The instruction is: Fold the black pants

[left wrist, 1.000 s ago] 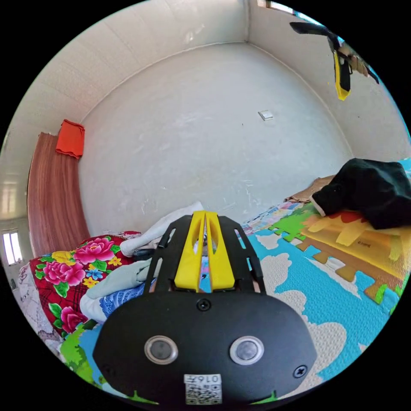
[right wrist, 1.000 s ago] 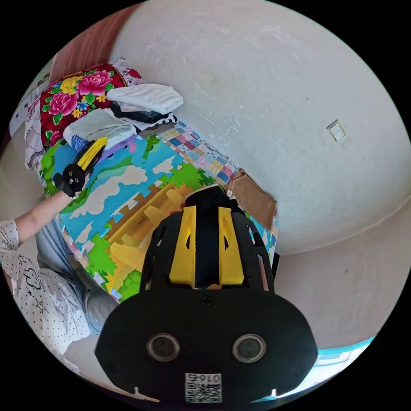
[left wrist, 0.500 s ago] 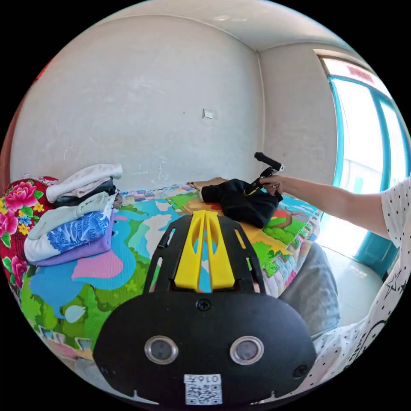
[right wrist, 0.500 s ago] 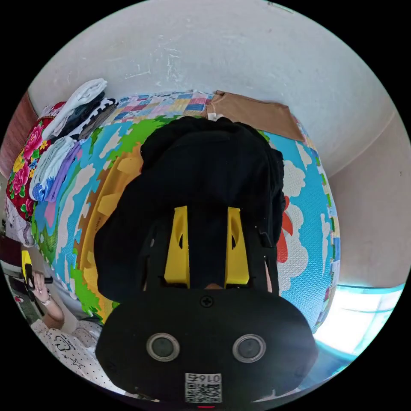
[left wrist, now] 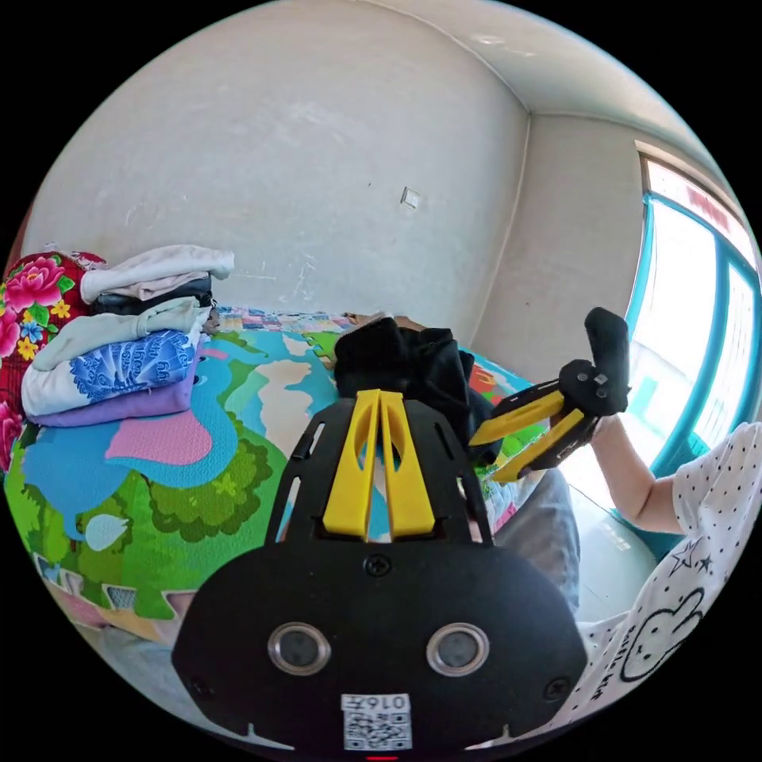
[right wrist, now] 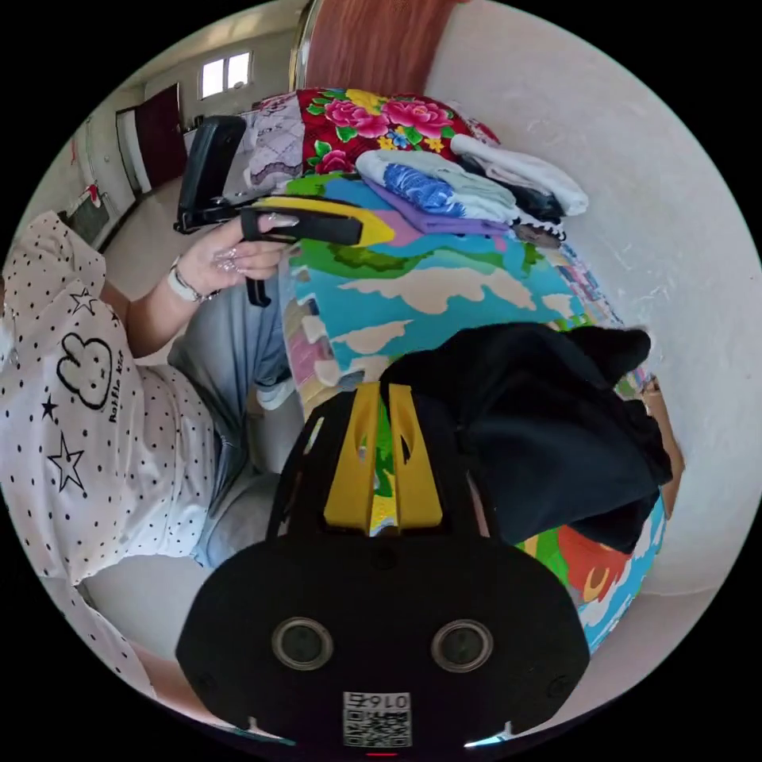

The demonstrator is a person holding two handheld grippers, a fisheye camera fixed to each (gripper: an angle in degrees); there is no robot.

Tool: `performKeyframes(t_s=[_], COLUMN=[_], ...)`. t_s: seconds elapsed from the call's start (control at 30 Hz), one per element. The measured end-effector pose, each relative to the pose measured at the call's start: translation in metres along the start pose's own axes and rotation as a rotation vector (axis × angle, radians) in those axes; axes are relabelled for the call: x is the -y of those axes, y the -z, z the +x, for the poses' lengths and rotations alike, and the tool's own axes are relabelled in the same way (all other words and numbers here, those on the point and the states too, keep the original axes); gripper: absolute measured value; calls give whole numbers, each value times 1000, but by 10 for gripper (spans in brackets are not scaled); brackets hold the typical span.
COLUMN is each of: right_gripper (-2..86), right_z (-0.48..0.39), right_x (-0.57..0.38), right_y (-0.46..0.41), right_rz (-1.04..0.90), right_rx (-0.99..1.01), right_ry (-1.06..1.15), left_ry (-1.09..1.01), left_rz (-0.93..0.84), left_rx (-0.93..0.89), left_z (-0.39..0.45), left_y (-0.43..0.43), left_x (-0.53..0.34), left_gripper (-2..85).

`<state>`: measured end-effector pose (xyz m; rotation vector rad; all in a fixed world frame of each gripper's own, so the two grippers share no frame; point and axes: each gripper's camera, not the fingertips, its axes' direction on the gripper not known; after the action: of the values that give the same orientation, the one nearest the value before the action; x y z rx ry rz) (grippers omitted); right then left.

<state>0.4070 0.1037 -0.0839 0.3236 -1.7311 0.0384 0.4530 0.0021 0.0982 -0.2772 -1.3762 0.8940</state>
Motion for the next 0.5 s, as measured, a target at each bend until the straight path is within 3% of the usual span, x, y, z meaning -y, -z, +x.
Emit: performKeyframes(t_s=[0.1, 0.23, 0.33, 0.5], right_gripper=[110, 93, 79, 76], right_z=[4, -1, -27, -65], right_x=[-60, -163, -217, -263], right_y=[29, 58, 62, 62], right_rz=[210, 551, 636, 529], right_rx=[43, 5, -116, -296], right_ry=[-143, -413, -545, -608], left_ry=[-4, 15, 25, 182], left_rz=[-31, -86, -230, -413], left_rx=[43, 105, 197, 410], left_z=[-5, -14, -25, -76], left_y=[-12, -45, -90, -135], left_x=[16, 63, 99, 106], left_gripper=[6, 126, 188, 156])
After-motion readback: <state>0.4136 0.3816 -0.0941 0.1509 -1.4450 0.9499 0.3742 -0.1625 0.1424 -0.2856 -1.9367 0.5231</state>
